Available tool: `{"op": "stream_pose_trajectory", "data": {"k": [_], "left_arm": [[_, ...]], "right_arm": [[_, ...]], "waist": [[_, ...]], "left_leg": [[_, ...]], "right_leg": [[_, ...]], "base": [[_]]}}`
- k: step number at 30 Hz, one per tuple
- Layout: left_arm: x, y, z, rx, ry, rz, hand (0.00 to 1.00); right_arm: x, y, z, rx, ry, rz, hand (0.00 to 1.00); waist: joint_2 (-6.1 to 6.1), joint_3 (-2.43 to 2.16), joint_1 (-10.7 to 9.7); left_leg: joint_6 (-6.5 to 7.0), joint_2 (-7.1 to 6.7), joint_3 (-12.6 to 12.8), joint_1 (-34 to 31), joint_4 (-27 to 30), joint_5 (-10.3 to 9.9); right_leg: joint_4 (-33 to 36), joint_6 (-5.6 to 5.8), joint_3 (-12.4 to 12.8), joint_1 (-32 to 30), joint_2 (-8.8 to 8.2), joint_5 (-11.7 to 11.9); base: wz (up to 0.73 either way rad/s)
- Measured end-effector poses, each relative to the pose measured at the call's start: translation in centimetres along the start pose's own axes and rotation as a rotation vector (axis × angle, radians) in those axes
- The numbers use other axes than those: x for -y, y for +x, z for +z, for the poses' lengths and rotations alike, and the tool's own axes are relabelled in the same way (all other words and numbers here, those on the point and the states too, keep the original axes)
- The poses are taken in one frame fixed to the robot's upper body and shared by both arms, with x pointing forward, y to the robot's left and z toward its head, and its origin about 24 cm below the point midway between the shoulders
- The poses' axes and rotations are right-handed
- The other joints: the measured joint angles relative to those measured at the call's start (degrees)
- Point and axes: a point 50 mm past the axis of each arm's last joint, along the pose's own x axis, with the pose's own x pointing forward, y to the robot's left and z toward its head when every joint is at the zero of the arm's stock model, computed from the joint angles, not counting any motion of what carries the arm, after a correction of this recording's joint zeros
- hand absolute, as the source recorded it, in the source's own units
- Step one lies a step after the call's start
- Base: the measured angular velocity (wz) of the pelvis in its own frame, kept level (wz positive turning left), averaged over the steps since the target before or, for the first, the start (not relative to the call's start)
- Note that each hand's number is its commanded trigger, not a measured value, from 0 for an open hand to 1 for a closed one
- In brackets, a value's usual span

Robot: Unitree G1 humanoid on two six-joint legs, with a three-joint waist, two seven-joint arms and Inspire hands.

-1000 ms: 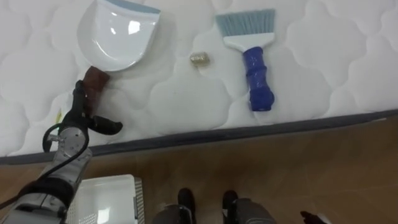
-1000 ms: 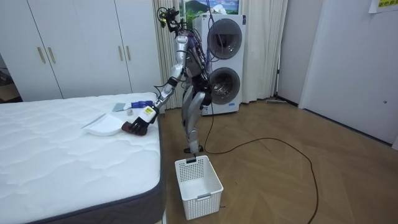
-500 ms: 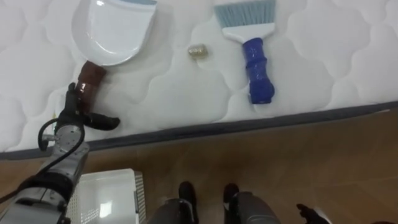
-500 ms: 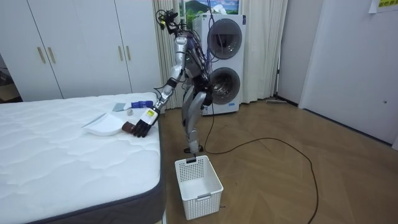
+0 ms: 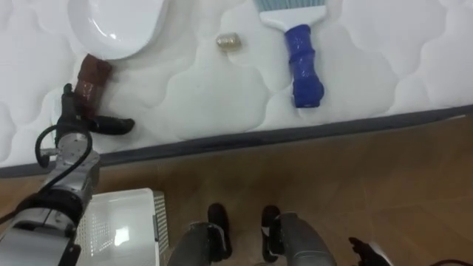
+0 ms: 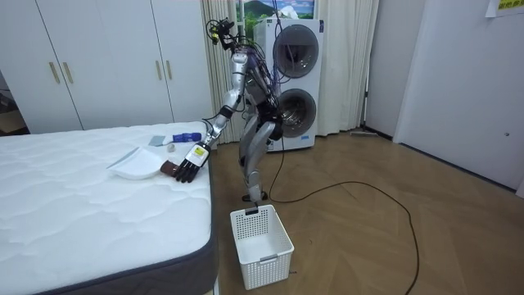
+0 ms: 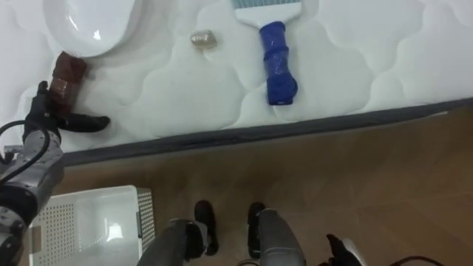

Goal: Clean bed

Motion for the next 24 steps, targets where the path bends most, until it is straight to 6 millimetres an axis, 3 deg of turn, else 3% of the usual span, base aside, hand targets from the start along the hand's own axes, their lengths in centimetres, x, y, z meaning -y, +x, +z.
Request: {"op": "stream_pose_trajectory", "data": {"k": [1,2,3,8,13,24], "left_arm": [[-0.2,0.1,0.2,0.001,-0.015,0.006,0.52],[-0.3,0.1,0.3,0.003,-0.014,0.009,0.79],[-0.4,0.2,0.4,0.003,-0.017,0.014,0.98],[-0.9,0.4,0.9,-0.002,-0.048,0.045,1.00],[-2.7,0.8,0.7,-0.025,-0.057,0.114,1.00],[-1.5,0.5,0.0,-0.076,-0.052,0.079,1.00]], "right_arm": [[-0.1,0.0,0.0,0.001,-0.007,-0.001,0.00],[-0.1,0.0,0.0,0.001,-0.009,-0.001,0.00],[-0.1,0.0,-0.1,-0.004,-0.017,-0.002,0.00],[-0.2,-0.2,-0.4,-0.008,-0.026,-0.003,0.00],[0.1,-0.2,-0.9,-0.025,0.003,-0.008,0.00],[0.4,-0.2,-1.3,-0.050,0.000,0.016,0.00]], "waist": [[0.01,0.01,-0.34],[0.06,0.03,-0.49],[0.15,0.00,-0.65],[0.92,0.04,-0.59],[1.26,0.06,-0.54],[1.22,0.09,-0.55]], "left_leg": [[-0.01,0.02,-0.09,-0.48,0.26,0.02],[-0.02,0.03,-0.17,-0.73,0.57,0.01],[-0.04,0.13,-0.24,-1.25,1.01,-0.07],[-0.01,0.14,-0.10,-2.20,1.40,-0.05],[0.05,0.03,-0.14,-2.25,1.65,-0.11],[0.36,0.04,-0.12,-2.58,2.59,-0.85]], "right_leg": [[0.30,-0.10,-0.18,-0.40,-0.05,-0.03],[0.54,-0.13,-0.22,-0.58,-0.04,-0.05],[0.89,-0.17,-0.29,-1.02,-0.01,-0.07],[1.37,-0.18,-0.16,-2.04,-0.10,-0.06],[1.75,-0.18,-0.15,-2.13,-0.21,-0.11],[2.24,0.14,-0.12,-2.23,-0.14,-0.58]], "base": [[0.00],[0.04],[0.00],[0.00],[0.00],[0.00]]}}
